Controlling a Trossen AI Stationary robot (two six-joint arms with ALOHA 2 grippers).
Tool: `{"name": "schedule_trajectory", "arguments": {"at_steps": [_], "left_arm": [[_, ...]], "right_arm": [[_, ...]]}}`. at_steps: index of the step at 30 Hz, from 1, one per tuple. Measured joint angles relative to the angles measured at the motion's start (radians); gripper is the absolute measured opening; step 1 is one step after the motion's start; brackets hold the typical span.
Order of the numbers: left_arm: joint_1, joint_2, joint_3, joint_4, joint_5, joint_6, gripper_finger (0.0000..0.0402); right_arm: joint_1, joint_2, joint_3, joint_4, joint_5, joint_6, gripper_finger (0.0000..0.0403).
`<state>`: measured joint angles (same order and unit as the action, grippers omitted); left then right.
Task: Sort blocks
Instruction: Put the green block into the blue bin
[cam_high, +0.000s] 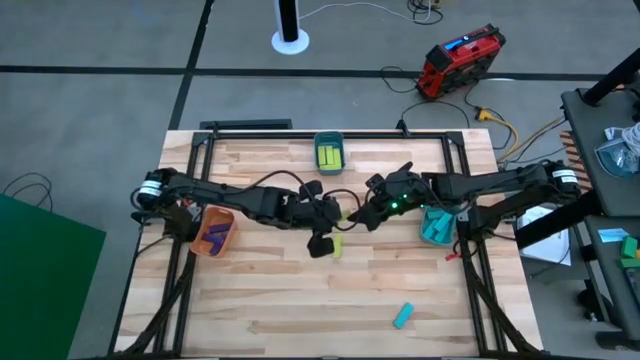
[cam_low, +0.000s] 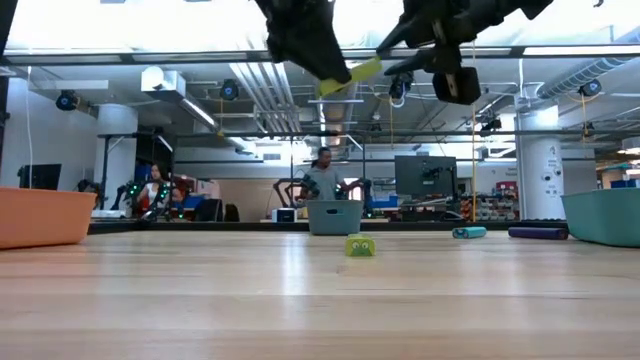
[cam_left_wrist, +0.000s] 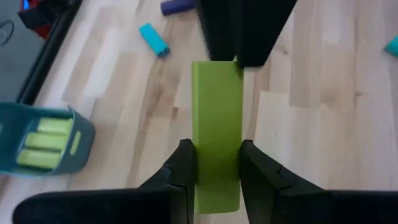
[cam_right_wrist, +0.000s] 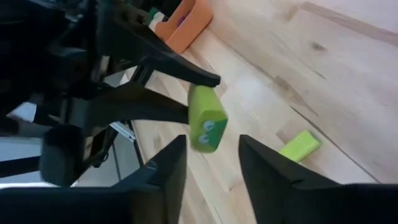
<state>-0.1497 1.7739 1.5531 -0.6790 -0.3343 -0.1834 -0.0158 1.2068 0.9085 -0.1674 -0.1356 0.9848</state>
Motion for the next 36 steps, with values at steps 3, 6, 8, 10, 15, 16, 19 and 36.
{"name": "schedule_trajectory", "arguments": {"at_steps": [3,6,8,10,15,16,19,36], "left_arm": [[-0.001,0.005,0.022,0.002,0.000,0.023,0.0064],[0.000,0.008,0.035,0.005,0.000,0.038,0.0064],[0.000,0.008,0.040,0.006,0.000,0.041,0.0064],[0.000,0.008,0.044,0.006,0.000,0.041,0.0064],[0.000,0.009,0.053,0.007,0.000,0.045,0.0064],[0.000,0.009,0.053,0.006,0.000,0.044,0.0064],[0.000,0.009,0.053,0.006,-0.001,0.044,0.0064],[0.000,0.010,0.053,-0.007,0.002,0.031,0.0140]], "right_arm": [[0.000,0.000,0.000,0.008,0.000,0.000,0.0156],[0.000,0.000,0.000,0.025,0.001,0.000,0.0177],[0.000,0.004,0.000,0.033,0.002,0.000,0.0184],[0.000,0.005,0.000,0.032,0.004,-0.001,0.0186],[0.000,0.005,0.000,0.033,0.012,-0.016,0.0165],[0.000,0.005,0.000,0.033,0.016,-0.017,0.0158],[-0.001,0.005,0.000,0.038,0.027,-0.035,0.0129],[-0.044,0.008,0.002,0.010,0.034,-0.133,0.0049]]}}
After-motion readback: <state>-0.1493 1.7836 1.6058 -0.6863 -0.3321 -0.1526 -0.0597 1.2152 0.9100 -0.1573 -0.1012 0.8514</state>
